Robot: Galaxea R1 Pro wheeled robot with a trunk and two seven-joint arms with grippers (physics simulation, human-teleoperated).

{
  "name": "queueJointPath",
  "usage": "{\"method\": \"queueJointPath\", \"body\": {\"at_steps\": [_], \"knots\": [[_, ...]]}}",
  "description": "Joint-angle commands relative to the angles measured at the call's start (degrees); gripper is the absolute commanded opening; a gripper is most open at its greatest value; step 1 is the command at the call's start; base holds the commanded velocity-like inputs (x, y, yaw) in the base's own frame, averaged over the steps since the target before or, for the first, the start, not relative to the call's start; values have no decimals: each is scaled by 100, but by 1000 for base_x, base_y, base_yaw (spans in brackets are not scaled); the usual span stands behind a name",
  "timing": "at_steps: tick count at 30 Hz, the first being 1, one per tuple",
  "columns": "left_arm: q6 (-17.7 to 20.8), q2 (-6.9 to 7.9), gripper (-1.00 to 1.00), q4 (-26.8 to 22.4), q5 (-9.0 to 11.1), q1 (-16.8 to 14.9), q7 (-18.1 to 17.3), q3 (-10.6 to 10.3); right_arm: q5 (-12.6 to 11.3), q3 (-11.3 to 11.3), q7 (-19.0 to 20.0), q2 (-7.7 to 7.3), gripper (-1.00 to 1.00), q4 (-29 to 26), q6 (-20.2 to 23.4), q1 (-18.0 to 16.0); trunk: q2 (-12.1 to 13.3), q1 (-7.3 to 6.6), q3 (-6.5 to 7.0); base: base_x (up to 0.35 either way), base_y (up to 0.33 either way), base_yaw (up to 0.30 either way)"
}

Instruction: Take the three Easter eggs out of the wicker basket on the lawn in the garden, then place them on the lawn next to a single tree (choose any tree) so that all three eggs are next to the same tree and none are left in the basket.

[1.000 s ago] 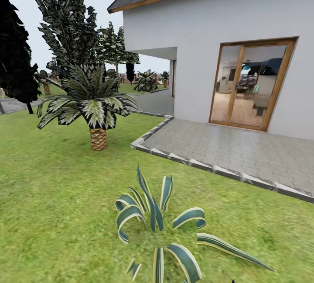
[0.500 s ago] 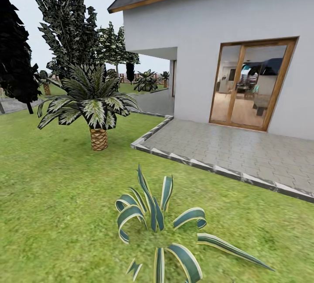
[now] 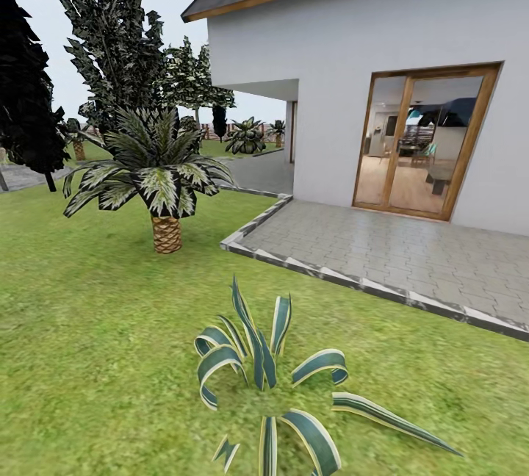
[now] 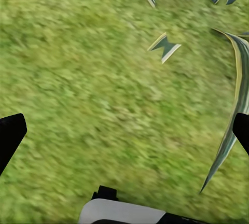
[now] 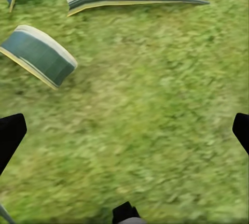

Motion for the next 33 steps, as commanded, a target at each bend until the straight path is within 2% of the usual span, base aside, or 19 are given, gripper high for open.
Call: {"method": "queueJointPath", "body": {"at_steps": [1, 11, 33], "knots": [[-18, -1, 100, 4, 12, -2, -2, 5, -1, -34, 8, 2, 100, 4, -14, -2, -4, 2, -2, 0, 0, 0], [-20, -1, 100, 4, 12, -2, -3, 5, 3, -34, 19, 2, 100, 12, -22, -2, -4, 2, -2, 0, 13, 0], [-20, -1, 100, 4, 12, -2, -4, 5, 3, -34, 45, 2, 100, 4, -85, -2, -4, 2, -2, 0, 99, 0]]}}
